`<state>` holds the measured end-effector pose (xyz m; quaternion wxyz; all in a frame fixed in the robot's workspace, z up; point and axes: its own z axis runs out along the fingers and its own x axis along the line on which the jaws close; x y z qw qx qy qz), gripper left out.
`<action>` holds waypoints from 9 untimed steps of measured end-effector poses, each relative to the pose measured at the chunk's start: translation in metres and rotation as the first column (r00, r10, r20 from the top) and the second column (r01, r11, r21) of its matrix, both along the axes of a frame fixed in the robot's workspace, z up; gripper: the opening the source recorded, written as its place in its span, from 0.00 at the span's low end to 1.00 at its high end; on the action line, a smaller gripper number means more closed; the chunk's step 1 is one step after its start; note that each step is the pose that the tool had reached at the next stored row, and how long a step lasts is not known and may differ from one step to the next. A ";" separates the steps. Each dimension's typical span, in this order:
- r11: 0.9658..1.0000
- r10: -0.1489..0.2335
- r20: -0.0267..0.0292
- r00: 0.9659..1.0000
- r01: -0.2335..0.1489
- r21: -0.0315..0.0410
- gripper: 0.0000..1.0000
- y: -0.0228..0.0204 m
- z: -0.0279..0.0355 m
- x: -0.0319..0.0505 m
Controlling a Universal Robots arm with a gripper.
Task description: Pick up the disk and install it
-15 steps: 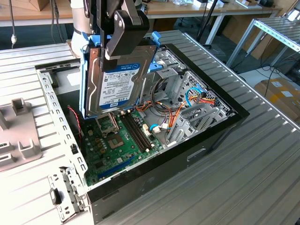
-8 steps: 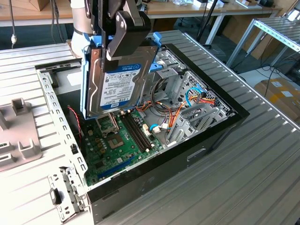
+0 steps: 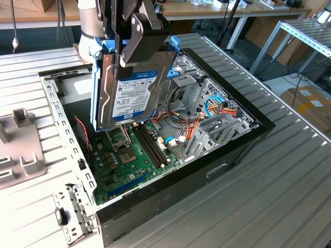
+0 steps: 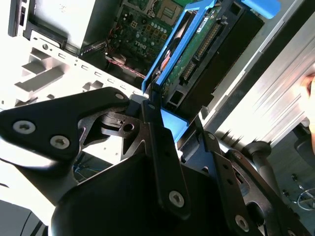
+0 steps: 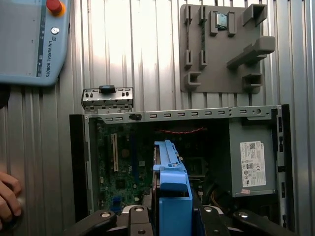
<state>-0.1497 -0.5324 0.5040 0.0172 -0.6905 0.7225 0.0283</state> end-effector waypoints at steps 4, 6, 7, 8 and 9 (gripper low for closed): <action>1.000 0.000 0.000 1.000 0.000 0.000 0.37 -0.0009 -0.0002 0.0020; 1.000 0.000 0.000 1.000 0.000 0.000 0.37 -0.0015 -0.0003 0.0041; 1.000 0.000 0.000 1.000 0.000 0.000 0.37 -0.0017 -0.0003 0.0048; 1.000 0.000 0.000 1.000 0.000 0.000 0.37 -0.0019 -0.0004 0.0054; 1.000 0.000 0.000 1.000 0.000 0.000 0.37 -0.0021 -0.0005 0.0062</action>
